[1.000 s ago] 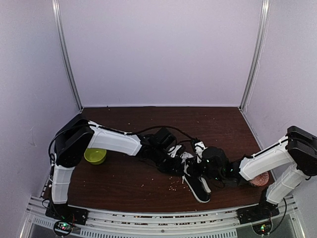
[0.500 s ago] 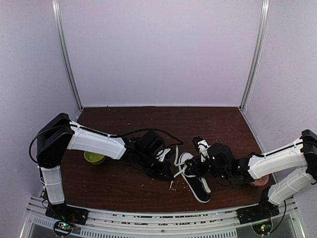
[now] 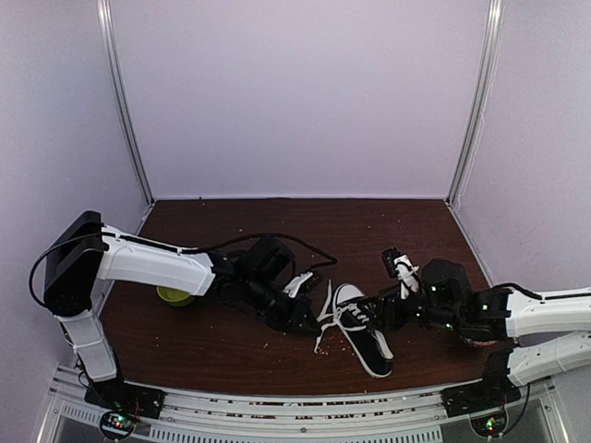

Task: Tie the shoes

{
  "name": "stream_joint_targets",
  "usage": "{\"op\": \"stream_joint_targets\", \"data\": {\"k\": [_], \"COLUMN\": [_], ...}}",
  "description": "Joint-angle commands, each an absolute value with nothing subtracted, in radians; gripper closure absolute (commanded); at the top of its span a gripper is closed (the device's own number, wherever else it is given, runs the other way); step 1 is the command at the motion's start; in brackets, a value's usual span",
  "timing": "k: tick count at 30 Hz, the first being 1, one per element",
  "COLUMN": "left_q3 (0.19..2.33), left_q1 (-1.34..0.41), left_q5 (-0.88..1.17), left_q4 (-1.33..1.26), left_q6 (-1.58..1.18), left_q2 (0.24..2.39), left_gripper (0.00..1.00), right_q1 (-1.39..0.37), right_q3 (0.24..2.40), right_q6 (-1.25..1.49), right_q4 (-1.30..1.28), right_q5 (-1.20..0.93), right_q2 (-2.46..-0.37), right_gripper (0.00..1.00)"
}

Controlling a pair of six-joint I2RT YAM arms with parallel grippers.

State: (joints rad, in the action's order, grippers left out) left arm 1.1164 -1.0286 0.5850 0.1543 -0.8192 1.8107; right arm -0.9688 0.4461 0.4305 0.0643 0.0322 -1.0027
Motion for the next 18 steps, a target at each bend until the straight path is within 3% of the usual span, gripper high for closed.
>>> {"op": "stream_joint_targets", "data": {"k": [1, 4, 7, 12, 18], "left_q3": [1.041, 0.991, 0.953, 0.905, 0.866], "left_q1": [-1.034, -1.034, -1.034, -1.034, -1.035], "left_q5": [0.593, 0.581, 0.569, 0.527, 0.496], "left_q4": [0.174, 0.155, 0.143, 0.112, 0.029], "left_q6": [-0.801, -0.812, -0.817, -0.829, -0.852], "left_q2": [1.796, 1.796, 1.777, 1.740, 1.718], "left_gripper": [1.00, 1.00, 1.00, 1.00, 1.00], "right_q1": [-0.965, -0.965, -0.965, -0.964, -0.977], "right_q3": [0.518, 0.577, 0.659, 0.848, 1.041], "right_q6": [0.461, 0.453, 0.476, 0.513, 0.599], "right_q4": [-0.073, -0.119, -0.195, -0.313, -0.328], "right_q5": [-0.041, -0.119, -0.057, 0.063, 0.003], "right_q2": [-1.013, -1.047, -1.112, -1.318, -1.583], "right_gripper": [0.29, 0.30, 0.31, 0.35, 0.45]}}
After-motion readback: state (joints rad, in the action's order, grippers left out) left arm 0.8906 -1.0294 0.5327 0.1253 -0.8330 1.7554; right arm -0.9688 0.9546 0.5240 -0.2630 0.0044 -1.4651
